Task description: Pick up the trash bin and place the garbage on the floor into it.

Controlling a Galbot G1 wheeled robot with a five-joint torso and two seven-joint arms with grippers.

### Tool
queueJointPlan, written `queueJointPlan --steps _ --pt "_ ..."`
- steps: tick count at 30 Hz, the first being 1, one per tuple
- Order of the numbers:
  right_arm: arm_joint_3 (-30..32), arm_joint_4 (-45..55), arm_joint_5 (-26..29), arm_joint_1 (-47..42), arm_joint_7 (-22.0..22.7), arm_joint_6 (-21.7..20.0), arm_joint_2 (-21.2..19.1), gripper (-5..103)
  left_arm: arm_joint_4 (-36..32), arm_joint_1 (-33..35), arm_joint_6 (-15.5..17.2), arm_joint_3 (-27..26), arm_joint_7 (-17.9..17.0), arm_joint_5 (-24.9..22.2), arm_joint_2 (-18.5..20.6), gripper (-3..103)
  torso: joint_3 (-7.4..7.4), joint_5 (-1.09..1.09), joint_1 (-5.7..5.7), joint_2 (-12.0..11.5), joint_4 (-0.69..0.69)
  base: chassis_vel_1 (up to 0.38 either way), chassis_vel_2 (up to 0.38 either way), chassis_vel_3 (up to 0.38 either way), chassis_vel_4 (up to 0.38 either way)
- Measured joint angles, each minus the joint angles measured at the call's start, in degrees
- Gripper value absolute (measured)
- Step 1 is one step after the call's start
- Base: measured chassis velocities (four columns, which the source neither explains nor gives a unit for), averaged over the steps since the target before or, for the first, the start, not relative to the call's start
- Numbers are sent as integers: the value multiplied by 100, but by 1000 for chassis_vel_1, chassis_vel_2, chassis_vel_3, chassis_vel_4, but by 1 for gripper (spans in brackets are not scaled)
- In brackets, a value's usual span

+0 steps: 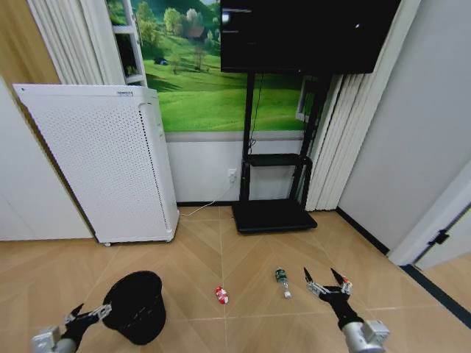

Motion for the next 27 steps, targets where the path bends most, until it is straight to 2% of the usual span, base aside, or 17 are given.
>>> queueJointPlan --steps 7,13,22,27 --pt "-6 60 -9 -35 56 -1 -38 100 153 -105 171 96 -67 17 -86 100 4 0 1 5 1 0 0 0 0" --pt "-66 107 -71 -36 124 -18 -52 100 18 -141 803 83 -241 -71 -92 100 7 2 1 10 1 0 0 0 0" --pt "-111 100 -126 -52 132 -21 -22 100 24 -351 1203 74 -420 -317 46 100 10 1 2 13 1 0 0 0 0" --pt "-110 94 -126 -56 130 -19 -22 100 40 -399 1273 88 -432 -339 83 100 10 1 3 13 0 0 0 0 0"
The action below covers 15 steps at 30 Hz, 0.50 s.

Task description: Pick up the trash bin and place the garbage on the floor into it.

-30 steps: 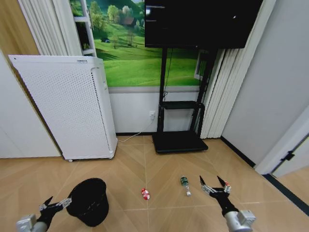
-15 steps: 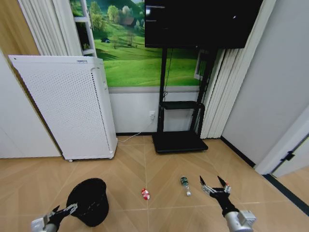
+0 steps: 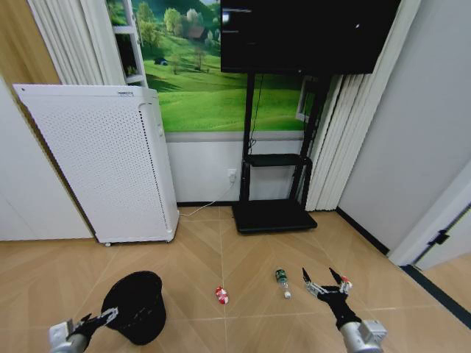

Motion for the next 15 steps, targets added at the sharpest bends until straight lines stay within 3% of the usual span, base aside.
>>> queueJointPlan --steps 7,12,15 --pt "9 -17 0 0 0 7 -1 100 33 -135 166 73 -103 -55 76 100 1 0 0 0 0 0 0 0 0" --pt "17 -63 20 30 38 8 5 100 -20 -313 667 246 -479 -256 107 103 2 0 1 2 0 0 0 0 0" --pt "12 -98 20 32 39 11 22 100 -26 -311 804 262 -708 -357 75 97 2 0 0 3 1 0 0 0 0"
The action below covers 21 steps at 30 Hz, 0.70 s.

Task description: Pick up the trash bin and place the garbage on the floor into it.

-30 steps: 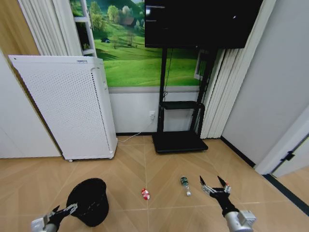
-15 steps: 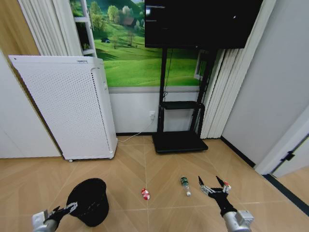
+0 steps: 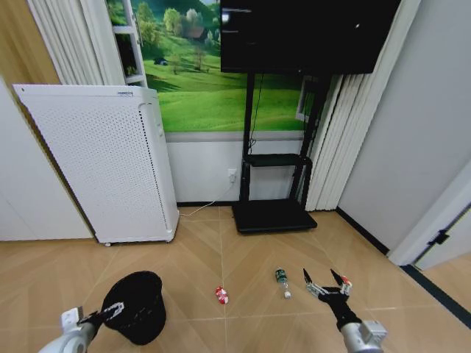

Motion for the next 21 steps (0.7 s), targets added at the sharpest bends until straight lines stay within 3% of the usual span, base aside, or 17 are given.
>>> queueJointPlan --steps 1,3,7,11,13,15,21 --pt "-8 -21 -3 5 0 11 5 100 36 0 46 -3 -59 -35 -20 92 0 0 0 1 0 0 0 0 0" --pt "-10 -31 -3 12 0 21 5 100 44 2 83 -9 -78 -65 -41 92 1 0 0 1 0 0 0 0 0" --pt "-3 -38 38 24 0 33 -20 100 43 1 115 -17 -97 -176 -86 70 1 0 0 1 0 0 0 0 0" --pt "-1 -49 40 25 -4 47 -20 100 21 -7 115 -17 -97 -243 -93 65 1 0 0 2 0 0 0 0 0" --pt "-1 -49 42 21 -4 62 -7 100 -1 -18 124 -9 -97 -320 -96 49 1 0 0 2 0 0 0 0 0" --pt "-2 -49 45 19 -4 65 -4 100 -1 -18 126 -6 -96 -328 -96 49 1 0 0 2 0 0 0 0 0" --pt "13 -42 76 26 4 68 -16 100 -1 -9 126 -8 -95 -363 -112 22 2 0 0 2 0 0 0 0 0"
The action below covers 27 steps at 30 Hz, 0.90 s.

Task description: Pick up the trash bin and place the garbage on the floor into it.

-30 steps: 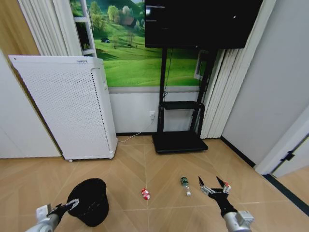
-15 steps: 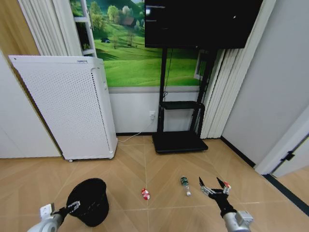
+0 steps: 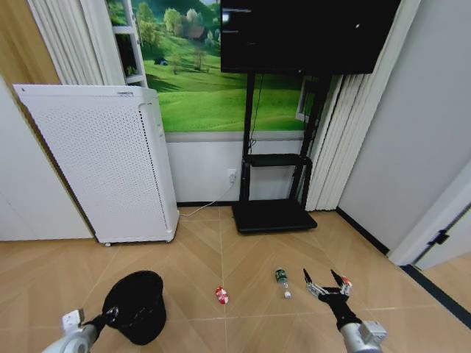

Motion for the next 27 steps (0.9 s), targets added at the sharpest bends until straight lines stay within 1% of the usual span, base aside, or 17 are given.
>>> queueJointPlan --steps 1,2,3,5,7,8,9,10,11,13,14,15,16,19,21,25,27 --pt "0 0 0 0 0 0 0 100 0 0 0 0 0 0 0 22 0 0 0 0 0 0 0 0 0" --pt "2 0 15 8 6 0 -13 100 0 3 5 -9 -2 -7 0 16 0 0 0 0 0 0 0 0 0" --pt "2 0 15 8 6 0 -13 100 0 3 5 -9 -2 -7 0 16 0 0 0 0 0 0 0 0 0" --pt "4 0 46 44 27 -7 -48 100 0 6 -9 -21 35 -18 0 6 0 0 0 0 0 0 0 0 0" --pt "2 0 56 57 34 -17 -57 100 0 7 -97 -22 81 26 4 4 0 0 0 0 1 0 0 0 0" --pt "-10 -2 54 59 40 -23 -57 100 34 6 -367 -16 279 247 20 4 0 -1 0 1 1 0 0 0 0" --pt "-10 -2 54 59 40 -23 -57 100 34 6 -367 -16 279 247 20 4 0 -1 0 1 1 0 0 0 0" --pt "-20 -6 42 57 43 -24 -49 100 79 -1 -696 1 472 477 41 4 0 -1 0 0 2 0 0 0 0" --pt "-20 -6 42 57 43 -24 -49 100 79 -1 -696 1 472 477 41 4 0 -1 0 0 2 0 0 0 0" --pt "-43 -13 -18 23 48 -25 -8 100 142 -76 -1581 109 843 875 117 4 1 0 0 0 1 0 0 0 0" --pt "-43 -13 -18 23 48 -25 -8 100 142 -76 -1581 109 843 875 117 4 1 0 0 0 1 0 0 0 0" --pt "-47 -12 -45 2 78 -25 5 100 154 -151 -1952 182 929 959 145 4 0 -1 0 0 0 0 0 0 0" --pt "-47 -12 -45 2 78 -25 5 100 154 -151 -1952 182 929 959 145 4 0 -1 0 0 0 0 0 0 0" --pt "-68 -8 -47 -15 232 -53 -24 100 130 -296 -2558 264 1067 1139 172 4 0 -1 0 0 -2 0 0 0 0" --pt "-70 -12 -32 -8 297 -71 -57 100 -19 -322 -2704 300 1110 1154 179 4 0 0 0 0 1 0 0 0 0" --pt "-79 -36 19 59 405 -108 -83 100 -231 -370 -2825 334 1166 1175 187 4 0 0 0 0 0 0 0 0 0" --pt "-92 -120 178 274 524 -191 -131 100 -465 -471 -2896 401 1170 1269 201 4 0 1 0 0 -1 0 0 0 0"
